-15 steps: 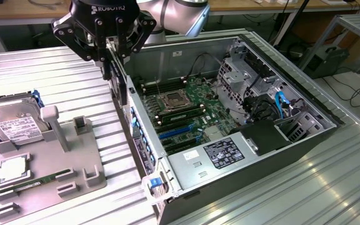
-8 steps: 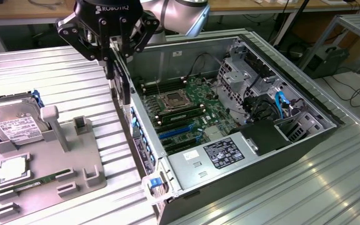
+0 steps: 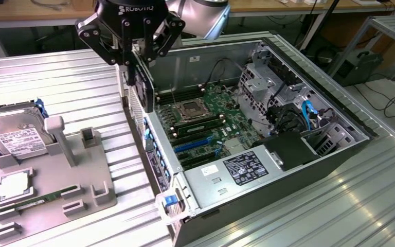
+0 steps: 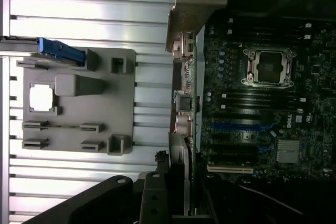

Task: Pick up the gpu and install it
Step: 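Pick up the gpu and move the gpu toward the slot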

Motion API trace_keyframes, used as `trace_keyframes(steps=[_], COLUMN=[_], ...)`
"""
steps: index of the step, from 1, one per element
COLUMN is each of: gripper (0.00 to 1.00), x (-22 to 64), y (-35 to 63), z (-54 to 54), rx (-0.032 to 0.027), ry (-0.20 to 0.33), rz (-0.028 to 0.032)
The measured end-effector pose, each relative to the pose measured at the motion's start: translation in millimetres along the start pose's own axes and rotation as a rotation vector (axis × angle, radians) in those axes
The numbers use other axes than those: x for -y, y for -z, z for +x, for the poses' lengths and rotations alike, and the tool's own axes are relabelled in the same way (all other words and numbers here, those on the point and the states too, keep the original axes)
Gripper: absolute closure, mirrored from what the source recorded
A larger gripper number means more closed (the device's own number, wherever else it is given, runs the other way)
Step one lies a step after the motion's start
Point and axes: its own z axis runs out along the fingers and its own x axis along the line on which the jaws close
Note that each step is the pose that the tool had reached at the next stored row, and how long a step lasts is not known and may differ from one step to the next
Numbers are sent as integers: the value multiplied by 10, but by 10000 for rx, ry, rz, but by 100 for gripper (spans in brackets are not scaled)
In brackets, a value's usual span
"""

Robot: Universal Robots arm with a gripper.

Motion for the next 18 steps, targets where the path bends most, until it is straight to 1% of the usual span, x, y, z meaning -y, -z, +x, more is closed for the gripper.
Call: trace_keyframes(steps=[18], gripper=[73], x=[10], y=[-8], z=[-196], rx=[0], ry=[0], rz=[1])
